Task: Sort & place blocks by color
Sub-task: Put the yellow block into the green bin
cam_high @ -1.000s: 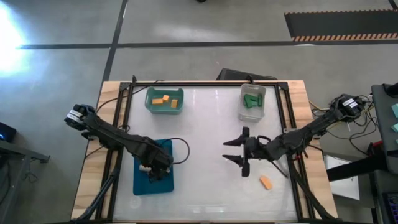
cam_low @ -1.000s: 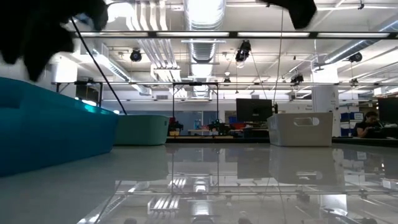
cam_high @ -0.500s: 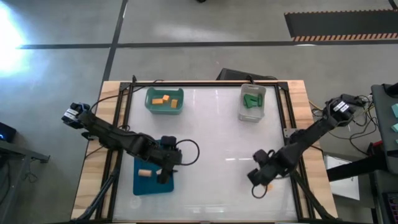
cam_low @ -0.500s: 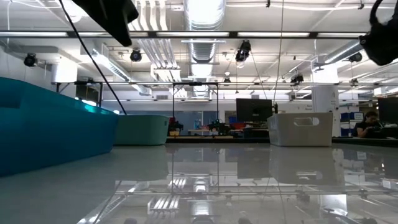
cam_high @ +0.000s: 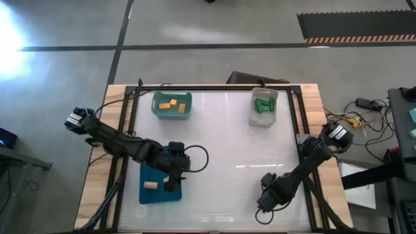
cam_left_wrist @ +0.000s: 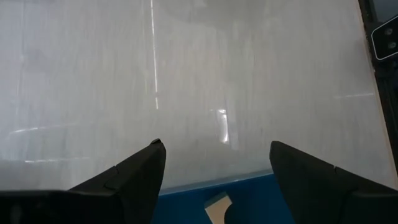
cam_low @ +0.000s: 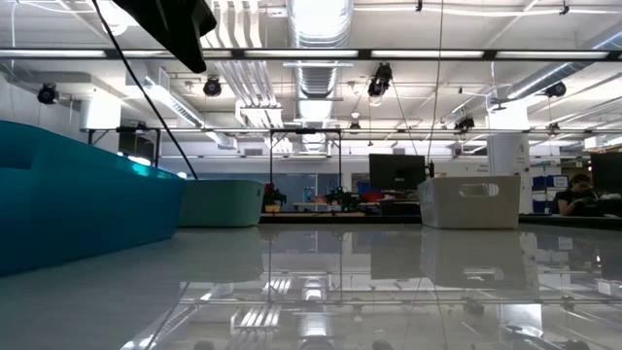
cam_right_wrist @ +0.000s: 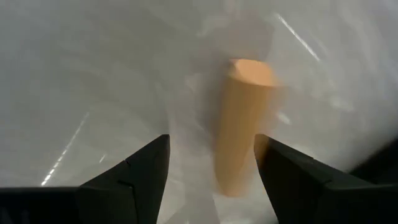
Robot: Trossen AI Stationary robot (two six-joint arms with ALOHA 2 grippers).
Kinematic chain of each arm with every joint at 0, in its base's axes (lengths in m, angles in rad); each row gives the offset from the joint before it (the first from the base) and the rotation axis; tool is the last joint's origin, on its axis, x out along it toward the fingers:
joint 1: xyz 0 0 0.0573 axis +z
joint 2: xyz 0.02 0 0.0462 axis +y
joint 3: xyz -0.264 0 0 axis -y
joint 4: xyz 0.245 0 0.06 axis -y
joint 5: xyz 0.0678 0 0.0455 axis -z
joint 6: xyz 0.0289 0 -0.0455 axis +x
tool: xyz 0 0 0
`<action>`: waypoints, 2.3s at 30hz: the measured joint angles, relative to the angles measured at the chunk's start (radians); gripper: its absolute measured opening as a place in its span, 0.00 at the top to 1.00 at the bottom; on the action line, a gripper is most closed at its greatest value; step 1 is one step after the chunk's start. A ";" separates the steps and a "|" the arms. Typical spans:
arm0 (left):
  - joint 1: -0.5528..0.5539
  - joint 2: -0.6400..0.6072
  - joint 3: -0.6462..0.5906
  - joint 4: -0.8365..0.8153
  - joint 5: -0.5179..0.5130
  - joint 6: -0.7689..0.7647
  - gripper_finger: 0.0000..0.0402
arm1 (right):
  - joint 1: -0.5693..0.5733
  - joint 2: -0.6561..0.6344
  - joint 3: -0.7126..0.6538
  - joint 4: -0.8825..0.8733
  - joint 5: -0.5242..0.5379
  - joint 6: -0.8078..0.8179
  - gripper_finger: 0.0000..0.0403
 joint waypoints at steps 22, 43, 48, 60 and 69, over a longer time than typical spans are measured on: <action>-0.002 0.000 -0.064 0.362 -0.007 0.069 0.32 | -0.014 -0.129 0.031 0.221 0.798 -0.422 0.89; -0.001 0.017 -0.380 1.434 -0.003 0.329 0.32 | -0.176 -0.185 -0.146 1.401 0.836 -1.635 0.89; 0.002 0.081 -0.366 1.522 -0.004 0.371 0.36 | -0.212 -0.185 -0.143 1.465 0.816 -1.718 0.89; 0.028 0.176 -0.349 1.632 -0.075 0.376 0.71 | -0.212 -0.185 -0.143 1.462 0.819 -1.728 0.89; 0.033 0.175 -0.348 1.585 -0.136 0.370 0.89 | -0.212 -0.186 -0.144 1.404 0.871 -1.717 0.70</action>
